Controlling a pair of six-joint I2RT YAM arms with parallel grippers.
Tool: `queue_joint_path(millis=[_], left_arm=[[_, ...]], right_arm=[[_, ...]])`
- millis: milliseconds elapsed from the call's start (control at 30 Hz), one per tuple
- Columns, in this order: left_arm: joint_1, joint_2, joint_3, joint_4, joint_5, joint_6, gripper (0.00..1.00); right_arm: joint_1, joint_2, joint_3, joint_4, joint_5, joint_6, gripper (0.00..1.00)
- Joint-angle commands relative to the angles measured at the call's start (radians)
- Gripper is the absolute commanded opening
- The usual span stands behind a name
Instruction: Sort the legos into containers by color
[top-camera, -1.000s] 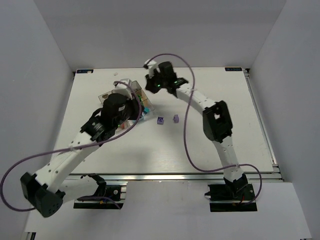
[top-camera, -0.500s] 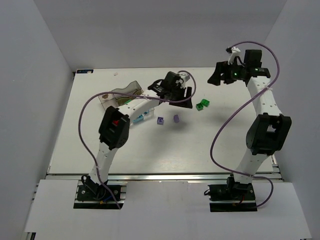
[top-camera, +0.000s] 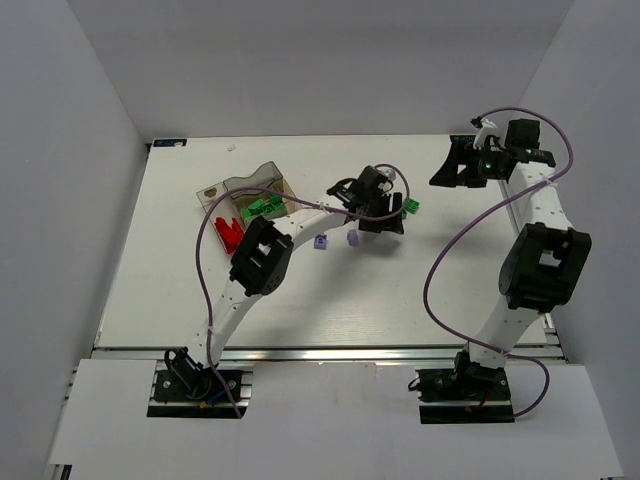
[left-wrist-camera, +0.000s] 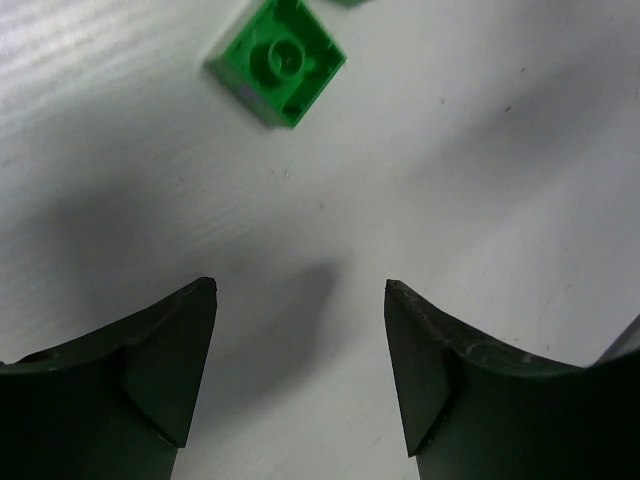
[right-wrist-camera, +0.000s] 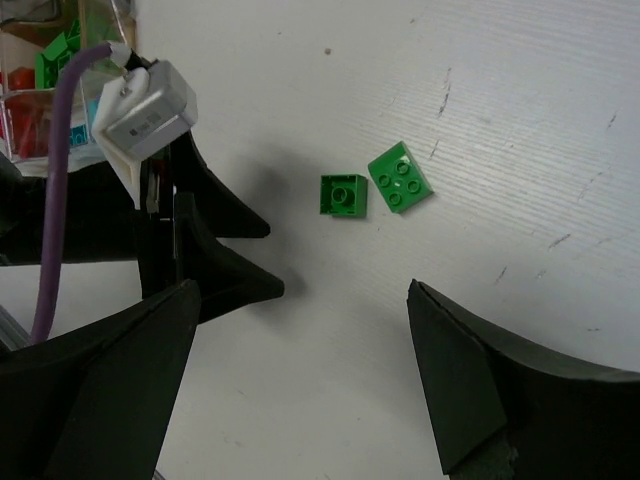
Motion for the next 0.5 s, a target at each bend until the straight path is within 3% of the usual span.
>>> queue_joint_path(millis=[0,367,467], left_arm=[[-0.015,-0.019,0.03,0.119,-0.063,0.024,0.78],[-0.033,0.024,-0.031,0.332,-0.181,0.341,0.78],[-0.033,0.062,0.013,0.34,-0.208,0.401,0.78]], right_arm=[[-0.002,-0.035,-0.026,0.027,-0.054,0.013,0.89],[-0.022,-0.081,-0.106,0.064,-0.072,0.011,0.89],[-0.031,-0.084,-0.103,0.065,-0.072,0.007,0.89]])
